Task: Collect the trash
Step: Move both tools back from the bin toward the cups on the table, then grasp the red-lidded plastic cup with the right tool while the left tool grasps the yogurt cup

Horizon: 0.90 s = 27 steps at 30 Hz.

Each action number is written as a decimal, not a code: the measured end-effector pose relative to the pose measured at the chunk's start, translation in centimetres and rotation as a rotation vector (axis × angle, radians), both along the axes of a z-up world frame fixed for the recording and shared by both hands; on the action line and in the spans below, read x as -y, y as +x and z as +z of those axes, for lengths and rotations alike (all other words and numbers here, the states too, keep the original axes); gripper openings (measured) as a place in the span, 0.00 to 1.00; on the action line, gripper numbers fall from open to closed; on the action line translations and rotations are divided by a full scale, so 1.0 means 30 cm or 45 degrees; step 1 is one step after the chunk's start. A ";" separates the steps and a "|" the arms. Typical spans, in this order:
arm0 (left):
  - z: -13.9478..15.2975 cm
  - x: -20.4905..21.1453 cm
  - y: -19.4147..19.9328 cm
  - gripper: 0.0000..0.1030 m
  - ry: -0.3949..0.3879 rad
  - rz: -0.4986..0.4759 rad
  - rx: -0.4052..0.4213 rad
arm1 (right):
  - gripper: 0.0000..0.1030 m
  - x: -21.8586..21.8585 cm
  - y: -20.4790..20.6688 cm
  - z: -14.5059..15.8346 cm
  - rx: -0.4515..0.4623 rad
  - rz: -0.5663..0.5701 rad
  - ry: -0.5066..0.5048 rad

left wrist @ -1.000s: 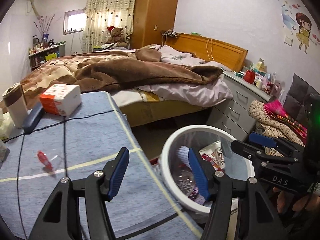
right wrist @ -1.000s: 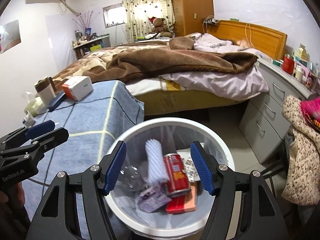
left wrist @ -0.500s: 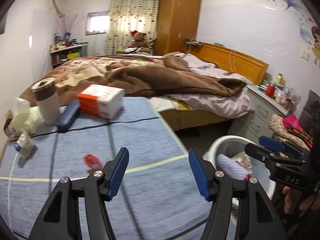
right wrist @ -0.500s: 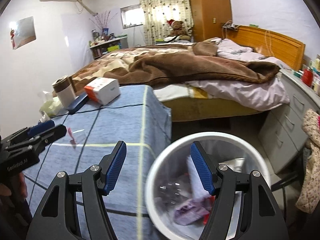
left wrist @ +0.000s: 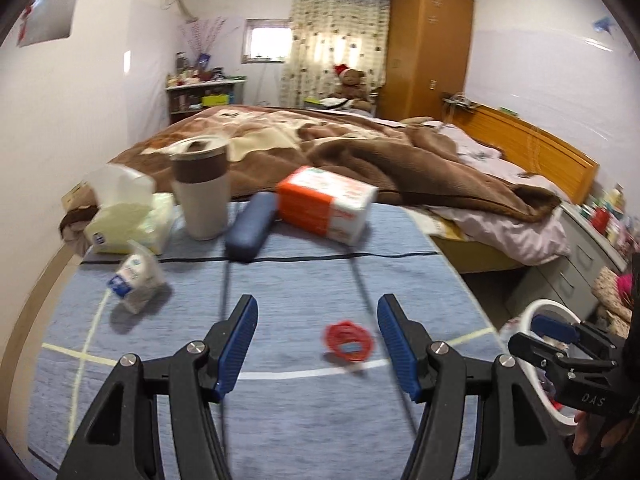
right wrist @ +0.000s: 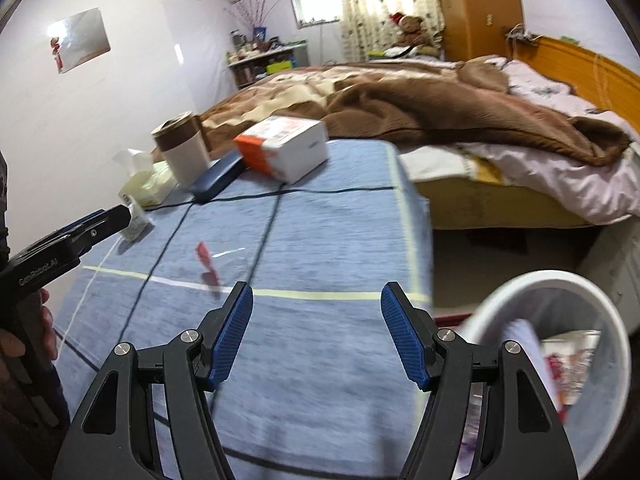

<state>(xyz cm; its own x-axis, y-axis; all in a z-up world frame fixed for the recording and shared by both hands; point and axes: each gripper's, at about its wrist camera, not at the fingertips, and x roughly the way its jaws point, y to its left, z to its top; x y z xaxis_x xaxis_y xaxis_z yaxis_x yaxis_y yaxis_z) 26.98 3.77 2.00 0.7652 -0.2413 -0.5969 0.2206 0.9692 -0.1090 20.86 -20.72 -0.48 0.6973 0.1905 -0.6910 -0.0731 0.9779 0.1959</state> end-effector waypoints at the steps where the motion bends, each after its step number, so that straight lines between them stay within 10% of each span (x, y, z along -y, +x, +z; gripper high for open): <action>1: -0.004 -0.022 0.010 0.63 0.008 0.017 -0.002 | 0.66 -0.015 0.011 -0.005 -0.004 0.015 0.012; 27: -0.181 -0.461 0.307 0.72 0.069 0.278 -0.132 | 0.66 -0.322 0.273 -0.139 -0.131 0.221 0.039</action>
